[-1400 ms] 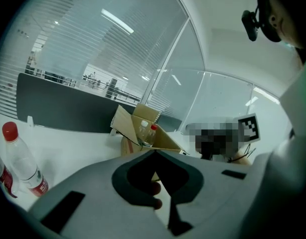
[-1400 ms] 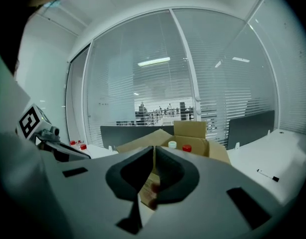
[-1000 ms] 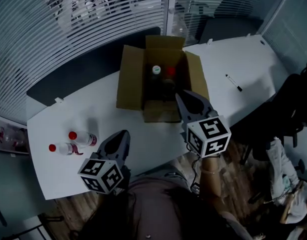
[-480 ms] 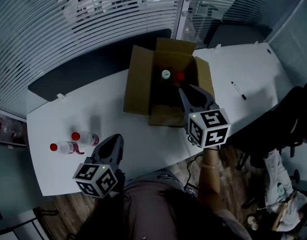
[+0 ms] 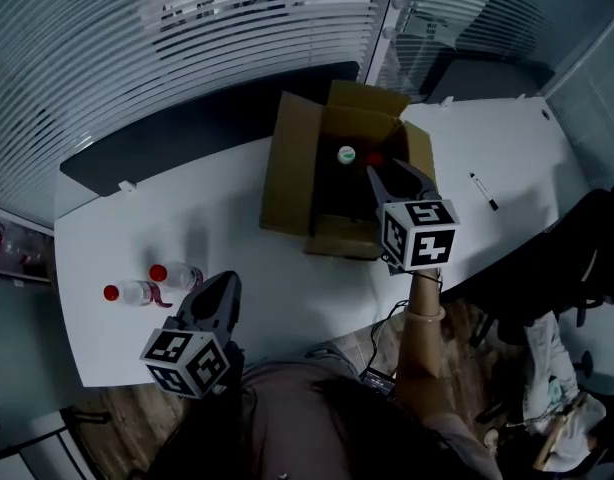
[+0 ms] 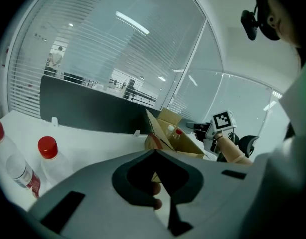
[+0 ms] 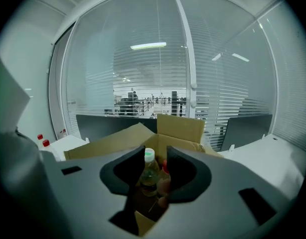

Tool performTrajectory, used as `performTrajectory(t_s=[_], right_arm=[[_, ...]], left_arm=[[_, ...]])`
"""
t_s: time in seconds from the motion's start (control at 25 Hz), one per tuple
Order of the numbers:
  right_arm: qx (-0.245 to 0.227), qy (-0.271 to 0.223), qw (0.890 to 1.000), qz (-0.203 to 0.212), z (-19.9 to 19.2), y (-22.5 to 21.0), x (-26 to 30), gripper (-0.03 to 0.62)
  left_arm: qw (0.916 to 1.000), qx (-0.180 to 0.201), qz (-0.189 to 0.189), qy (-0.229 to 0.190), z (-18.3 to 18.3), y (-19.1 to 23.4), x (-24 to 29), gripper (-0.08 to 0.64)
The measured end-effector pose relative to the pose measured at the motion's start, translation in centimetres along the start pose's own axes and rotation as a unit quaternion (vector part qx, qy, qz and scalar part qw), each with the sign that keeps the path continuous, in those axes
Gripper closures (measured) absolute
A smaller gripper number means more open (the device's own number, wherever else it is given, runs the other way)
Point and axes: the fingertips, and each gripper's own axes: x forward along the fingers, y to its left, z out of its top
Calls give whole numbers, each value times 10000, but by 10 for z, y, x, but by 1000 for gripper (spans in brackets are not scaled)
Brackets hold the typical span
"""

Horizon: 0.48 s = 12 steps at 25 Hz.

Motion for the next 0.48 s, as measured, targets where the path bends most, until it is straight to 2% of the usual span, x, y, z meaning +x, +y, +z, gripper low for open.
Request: performTrajectory(t_s=[0.2, 0.48], right_arm=[[-146, 391, 9990, -155, -11, -10, 27, 440], [-153, 823, 9958, -382, -27, -21, 51, 431]], left_arm=[[10000, -22, 20, 81, -1, 8, 3, 552], [9999, -59, 63, 133, -2, 20, 0, 552]])
